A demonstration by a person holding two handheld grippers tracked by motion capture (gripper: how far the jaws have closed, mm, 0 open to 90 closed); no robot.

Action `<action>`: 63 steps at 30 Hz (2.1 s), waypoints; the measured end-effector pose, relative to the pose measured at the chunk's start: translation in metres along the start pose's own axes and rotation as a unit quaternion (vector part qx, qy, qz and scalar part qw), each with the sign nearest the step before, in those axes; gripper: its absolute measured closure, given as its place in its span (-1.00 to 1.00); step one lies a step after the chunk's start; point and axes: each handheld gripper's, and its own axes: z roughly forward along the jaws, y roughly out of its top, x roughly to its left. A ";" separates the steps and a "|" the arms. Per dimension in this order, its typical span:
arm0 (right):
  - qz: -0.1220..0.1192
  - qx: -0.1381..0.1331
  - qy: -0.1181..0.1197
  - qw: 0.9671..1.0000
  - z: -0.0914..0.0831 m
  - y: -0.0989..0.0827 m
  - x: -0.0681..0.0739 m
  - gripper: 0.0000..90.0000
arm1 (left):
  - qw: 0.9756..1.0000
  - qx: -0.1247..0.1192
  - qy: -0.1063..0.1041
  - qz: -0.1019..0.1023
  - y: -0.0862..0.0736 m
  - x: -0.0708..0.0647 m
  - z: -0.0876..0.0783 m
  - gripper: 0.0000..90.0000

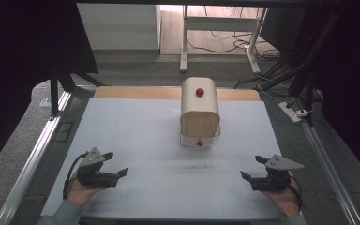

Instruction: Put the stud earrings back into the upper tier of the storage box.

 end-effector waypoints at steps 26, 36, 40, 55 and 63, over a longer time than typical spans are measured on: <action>0.011 0.002 0.014 1.000 0.000 0.001 0.001 -0.53 | 1.000 0.019 0.016 0.003 0.000 -0.002 0.006 -0.67; 0.009 0.000 0.022 1.000 0.002 0.009 0.007 -0.51 | 1.000 0.019 0.015 0.005 0.000 -0.001 0.006 -0.66; 0.004 0.003 0.028 1.000 0.006 0.017 0.012 -0.50 | 1.000 0.018 0.011 0.004 0.000 -0.001 0.006 -0.66; -0.018 0.020 0.048 0.998 0.030 0.036 0.025 -0.48 | 1.000 0.024 0.005 -0.002 -0.001 0.001 0.008 -0.66; -0.020 0.036 0.056 0.998 0.046 0.043 0.031 -0.46 | 0.999 0.032 0.000 0.002 -0.001 0.000 0.010 -0.66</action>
